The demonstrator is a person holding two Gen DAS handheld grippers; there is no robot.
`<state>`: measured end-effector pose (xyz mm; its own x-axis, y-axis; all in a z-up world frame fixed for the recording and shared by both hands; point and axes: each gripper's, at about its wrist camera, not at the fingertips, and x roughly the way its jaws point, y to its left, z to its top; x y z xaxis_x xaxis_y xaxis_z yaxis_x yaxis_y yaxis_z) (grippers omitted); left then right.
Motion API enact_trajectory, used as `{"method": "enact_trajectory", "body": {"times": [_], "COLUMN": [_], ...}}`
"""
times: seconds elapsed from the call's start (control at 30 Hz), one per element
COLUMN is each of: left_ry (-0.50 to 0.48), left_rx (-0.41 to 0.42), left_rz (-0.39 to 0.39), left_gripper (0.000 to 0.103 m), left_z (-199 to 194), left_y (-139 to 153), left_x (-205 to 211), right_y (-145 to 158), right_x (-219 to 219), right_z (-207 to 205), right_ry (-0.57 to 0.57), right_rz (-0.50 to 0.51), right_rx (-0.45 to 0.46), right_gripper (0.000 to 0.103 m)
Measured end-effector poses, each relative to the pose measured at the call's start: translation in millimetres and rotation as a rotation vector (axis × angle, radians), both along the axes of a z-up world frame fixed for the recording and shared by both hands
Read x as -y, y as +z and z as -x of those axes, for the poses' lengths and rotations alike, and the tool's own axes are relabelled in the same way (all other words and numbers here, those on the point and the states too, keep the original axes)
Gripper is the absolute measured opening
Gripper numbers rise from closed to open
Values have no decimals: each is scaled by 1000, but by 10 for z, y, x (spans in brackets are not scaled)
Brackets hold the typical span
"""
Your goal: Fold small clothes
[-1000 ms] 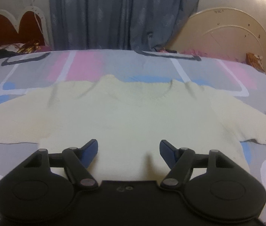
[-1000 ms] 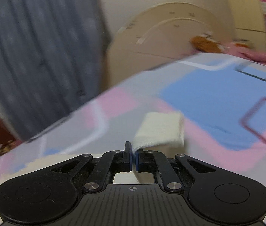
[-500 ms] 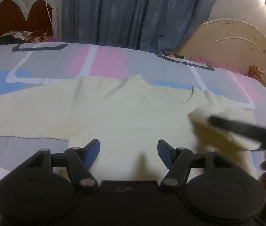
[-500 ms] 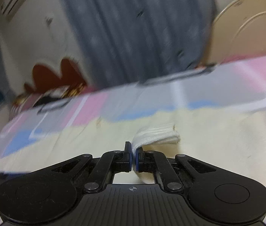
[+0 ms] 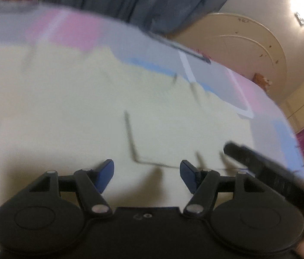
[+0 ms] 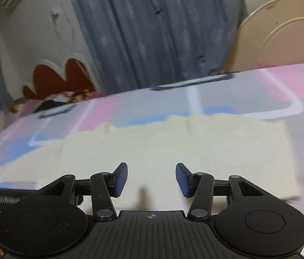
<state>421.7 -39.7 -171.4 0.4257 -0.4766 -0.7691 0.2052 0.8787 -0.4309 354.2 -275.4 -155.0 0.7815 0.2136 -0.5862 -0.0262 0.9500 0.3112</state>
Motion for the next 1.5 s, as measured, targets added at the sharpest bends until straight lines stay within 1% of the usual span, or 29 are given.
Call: {"method": "enact_trajectory", "body": {"times": [0.03,0.1,0.2,0.23,0.27,0.33,0.4,0.47,0.53,0.63,0.83,0.9,1.0,1.1,1.23,1.3,1.33,1.37,1.4,1.5], "left_ry": [5,24,77,96,106,119,128,137,148,156,192,219,246,268,310,327,337,347,356,384], "left_rx": [-18,-24,-42,-49,-52,-51,-50,-43,-13,62,212,241,291,290,263,245,239,235,232,230], "left_rz": [15,28,91,107,119,122,120,124,139,163,220,235,217,180,130,121,117,112,107,93], "left_gripper": [62,56,48,43,39,21,11,6,4,4,4,4,4,4,4,4,4,4,4,4], "left_z": [-22,-71,-148,-175,-189,-221,-230,-238,-227,-191,-216,-244,-254,-302,-369,-365,-361,-358,-361,-353], "left_y": [-54,-137,-205,-232,-239,-275,-289,-281,-230,-49,387,485,580,514,314,233,196,164,135,97], "left_x": [39,94,106,105,108,121,108,93,72,32,-143,-234,-391,-521,-646,-745,-793,-831,-861,-940], "right_y": [-18,-64,-132,-163,-188,-220,-240,-255,-284,-329,-344,-333,-326,-331,-347,-351,-354,-347,-336,-317], "right_x": [55,150,300,338,365,439,500,536,561,556,564,554,499,439,386,390,399,396,372,339], "right_z": [64,177,352,398,421,453,486,503,500,459,343,318,288,237,147,112,115,116,119,91], "right_ry": [-11,-31,-71,-86,-99,-126,-150,-167,-176,-196,-218,-217,-194,-171,-167,-167,-162,-146,-134,-124], "right_rz": [18,34,32,36,44,61,75,100,123,141,127,111,114,111,129,121,105,87,89,115], "right_rx": [-7,-18,-31,-35,-40,-55,-66,-80,-95,-115,-115,-111,-101,-97,-100,-104,-104,-105,-104,-98], "right_gripper": [49,49,49,49,49,49,49,49,49,49,49,49,49,49,49,49,40,24,21,20]}}
